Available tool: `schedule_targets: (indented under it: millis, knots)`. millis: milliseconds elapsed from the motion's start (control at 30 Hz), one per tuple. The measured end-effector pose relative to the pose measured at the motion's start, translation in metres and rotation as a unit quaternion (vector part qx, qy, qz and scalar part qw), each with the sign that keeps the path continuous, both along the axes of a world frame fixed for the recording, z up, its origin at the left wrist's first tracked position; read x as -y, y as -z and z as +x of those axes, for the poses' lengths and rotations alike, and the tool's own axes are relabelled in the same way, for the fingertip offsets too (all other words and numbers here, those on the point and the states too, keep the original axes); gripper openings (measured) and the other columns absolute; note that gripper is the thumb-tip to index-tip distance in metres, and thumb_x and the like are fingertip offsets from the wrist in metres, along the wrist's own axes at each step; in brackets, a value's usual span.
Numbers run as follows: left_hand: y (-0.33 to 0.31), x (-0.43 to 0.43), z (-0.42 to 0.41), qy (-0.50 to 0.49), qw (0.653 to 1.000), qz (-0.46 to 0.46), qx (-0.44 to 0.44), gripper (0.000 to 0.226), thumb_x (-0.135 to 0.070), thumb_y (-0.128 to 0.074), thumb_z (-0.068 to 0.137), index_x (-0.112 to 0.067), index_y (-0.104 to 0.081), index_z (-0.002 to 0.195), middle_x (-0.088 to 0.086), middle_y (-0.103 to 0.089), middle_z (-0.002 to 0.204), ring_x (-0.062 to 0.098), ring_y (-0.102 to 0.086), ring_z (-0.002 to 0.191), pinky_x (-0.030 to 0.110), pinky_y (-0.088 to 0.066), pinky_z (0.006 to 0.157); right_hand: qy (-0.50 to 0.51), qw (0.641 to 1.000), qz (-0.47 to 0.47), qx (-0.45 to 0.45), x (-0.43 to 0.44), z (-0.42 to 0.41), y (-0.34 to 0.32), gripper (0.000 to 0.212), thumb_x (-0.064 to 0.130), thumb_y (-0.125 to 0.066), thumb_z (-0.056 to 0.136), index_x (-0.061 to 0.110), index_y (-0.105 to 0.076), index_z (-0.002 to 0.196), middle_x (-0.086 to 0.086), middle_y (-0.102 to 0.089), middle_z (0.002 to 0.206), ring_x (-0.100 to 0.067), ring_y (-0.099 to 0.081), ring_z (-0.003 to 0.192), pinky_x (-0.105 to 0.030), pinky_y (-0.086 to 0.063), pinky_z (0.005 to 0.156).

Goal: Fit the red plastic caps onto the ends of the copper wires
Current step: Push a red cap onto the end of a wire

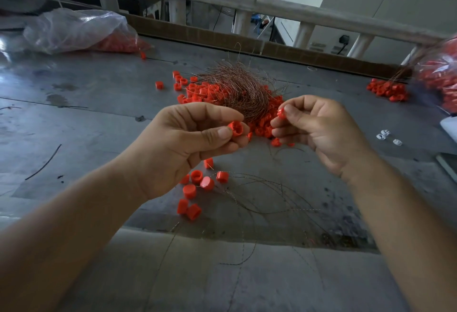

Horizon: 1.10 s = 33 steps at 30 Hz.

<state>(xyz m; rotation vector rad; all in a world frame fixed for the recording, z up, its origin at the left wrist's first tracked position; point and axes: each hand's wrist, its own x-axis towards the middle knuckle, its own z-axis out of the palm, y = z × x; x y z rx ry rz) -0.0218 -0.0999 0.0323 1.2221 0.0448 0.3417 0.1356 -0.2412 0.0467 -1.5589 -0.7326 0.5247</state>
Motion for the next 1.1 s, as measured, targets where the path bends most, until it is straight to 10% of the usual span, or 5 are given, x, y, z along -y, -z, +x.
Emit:
schedule_targets:
  millis: [567,1100]
  knots:
    - [-0.001,0.002,0.000,-0.021,0.999,0.040,-0.025,0.022,-0.002,-0.059,0.062,-0.011,-0.075,0.075,0.008,-0.073,0.075,0.017,-0.070,0.071,0.017,-0.054,0.060,-0.132,0.989,0.036,-0.063,-0.005,-0.027,-0.006,0.019,0.020,-0.059,0.068,0.011,-0.059,0.085,0.001,-0.067,0.064,-0.009,-0.063,0.058,-0.018,-0.050,0.052]
    - [0.000,0.004,0.003,-0.091,0.991,0.077,-0.062,0.019,-0.005,-0.062,0.055,-0.010,-0.069,0.073,0.007,-0.071,0.068,0.015,-0.069,0.064,0.017,-0.053,0.058,-0.054,0.960,0.014,0.274,-0.014,-0.051,0.007,0.030,0.005,-0.073,0.071,0.030,-0.063,0.082,0.009,-0.066,0.081,-0.006,-0.065,0.074,-0.020,-0.053,0.072]
